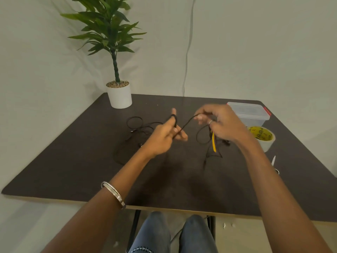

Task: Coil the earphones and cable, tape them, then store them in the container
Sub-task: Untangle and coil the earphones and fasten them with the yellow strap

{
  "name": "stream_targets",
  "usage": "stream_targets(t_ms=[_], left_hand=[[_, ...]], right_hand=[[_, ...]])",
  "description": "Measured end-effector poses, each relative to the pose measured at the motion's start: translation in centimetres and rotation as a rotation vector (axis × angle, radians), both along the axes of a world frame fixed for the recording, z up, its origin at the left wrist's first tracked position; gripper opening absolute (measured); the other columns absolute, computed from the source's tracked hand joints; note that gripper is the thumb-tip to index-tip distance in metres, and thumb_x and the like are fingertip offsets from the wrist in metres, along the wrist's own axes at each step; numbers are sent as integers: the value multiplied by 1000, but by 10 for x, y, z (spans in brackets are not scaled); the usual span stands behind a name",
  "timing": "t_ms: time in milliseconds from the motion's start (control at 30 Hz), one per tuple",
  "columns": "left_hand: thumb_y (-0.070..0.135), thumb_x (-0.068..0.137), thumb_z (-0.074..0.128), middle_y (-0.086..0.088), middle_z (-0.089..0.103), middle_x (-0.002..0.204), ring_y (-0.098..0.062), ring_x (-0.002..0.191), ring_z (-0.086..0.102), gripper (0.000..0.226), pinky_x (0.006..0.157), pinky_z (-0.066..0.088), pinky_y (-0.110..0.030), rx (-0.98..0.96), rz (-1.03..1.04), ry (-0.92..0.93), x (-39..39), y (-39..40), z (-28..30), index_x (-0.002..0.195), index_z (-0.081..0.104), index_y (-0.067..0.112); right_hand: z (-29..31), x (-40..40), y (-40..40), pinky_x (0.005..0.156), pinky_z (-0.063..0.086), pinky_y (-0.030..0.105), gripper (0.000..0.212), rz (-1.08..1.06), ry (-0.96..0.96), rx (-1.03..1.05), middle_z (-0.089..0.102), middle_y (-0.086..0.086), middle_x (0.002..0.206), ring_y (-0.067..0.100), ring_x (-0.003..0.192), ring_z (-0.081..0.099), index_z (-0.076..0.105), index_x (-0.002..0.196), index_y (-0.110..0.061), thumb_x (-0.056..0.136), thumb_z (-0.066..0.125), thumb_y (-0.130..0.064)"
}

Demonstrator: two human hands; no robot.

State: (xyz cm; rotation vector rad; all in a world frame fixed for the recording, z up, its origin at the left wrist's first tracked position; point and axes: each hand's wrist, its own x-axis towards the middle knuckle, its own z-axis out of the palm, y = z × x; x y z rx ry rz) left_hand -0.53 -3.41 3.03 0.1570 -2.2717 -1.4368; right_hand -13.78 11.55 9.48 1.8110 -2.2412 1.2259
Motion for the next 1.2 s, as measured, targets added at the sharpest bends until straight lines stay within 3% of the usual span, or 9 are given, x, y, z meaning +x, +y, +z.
stream_targets(t_ms=[100,167,267,400,567,800,933,1033,1200], left_hand=[[5,104,27,-11,62,84,-27,75,68,52,79,53,-32,259,-289,-129,5,22,5,152,12,18],[5,103,30,-7,50,73,-19,58,56,46,83,55,-49,464,-456,-147,7,30,10,147,28,14],[4,99,38,-1,35,67,-8,49,31,37,79,53,-62,769,-641,-69,10,29,14,135,46,8],[3,84,61,5,34,63,-5,48,22,55,69,57,-51,985,-721,164,15,13,21,137,45,6],[0,77,64,6,23,65,-4,47,21,72,63,54,-39,1024,-642,320,20,-6,35,144,36,4],[0,83,51,8,34,60,-5,47,19,65,62,51,-35,984,-554,308,22,-20,42,145,34,6],[2,87,43,7,35,59,-6,47,16,56,61,54,-39,906,-511,212,18,-10,51,143,40,9],[1,89,40,6,33,60,-6,46,17,55,60,52,-39,885,-535,179,12,-4,59,144,39,9],[8,92,43,6,36,59,-5,46,19,54,59,50,-34,885,-606,177,14,0,66,145,35,7]], right_hand=[[8,-15,-14,76,40,21,20,-54,238,-29,63,-2,83,12,83,58,70,92,-7,87,54,4],[3,-23,-21,78,38,19,24,-49,299,-14,64,2,85,11,85,56,70,93,-4,83,56,12],[-10,-25,-23,74,39,3,38,-13,248,-14,63,2,87,-7,81,57,70,93,-3,72,51,24],[-36,-21,-20,80,44,5,38,18,9,-34,68,2,97,-4,89,63,66,110,-6,79,60,16],[-60,-25,-17,79,50,15,26,-31,-221,120,69,-7,91,4,87,65,67,107,-20,87,66,-4],[-50,-46,1,94,46,22,35,10,-566,247,71,3,111,10,110,64,65,115,-14,93,50,8],[-41,-48,-9,115,24,42,57,-321,-102,54,50,-7,140,19,140,33,56,129,-29,82,56,2],[-19,-8,-18,109,30,19,58,-29,-276,-243,53,-6,137,7,136,38,55,131,-22,79,53,5],[-23,34,-46,101,42,22,54,241,-453,-224,61,5,126,14,126,52,53,129,-4,79,65,12]])
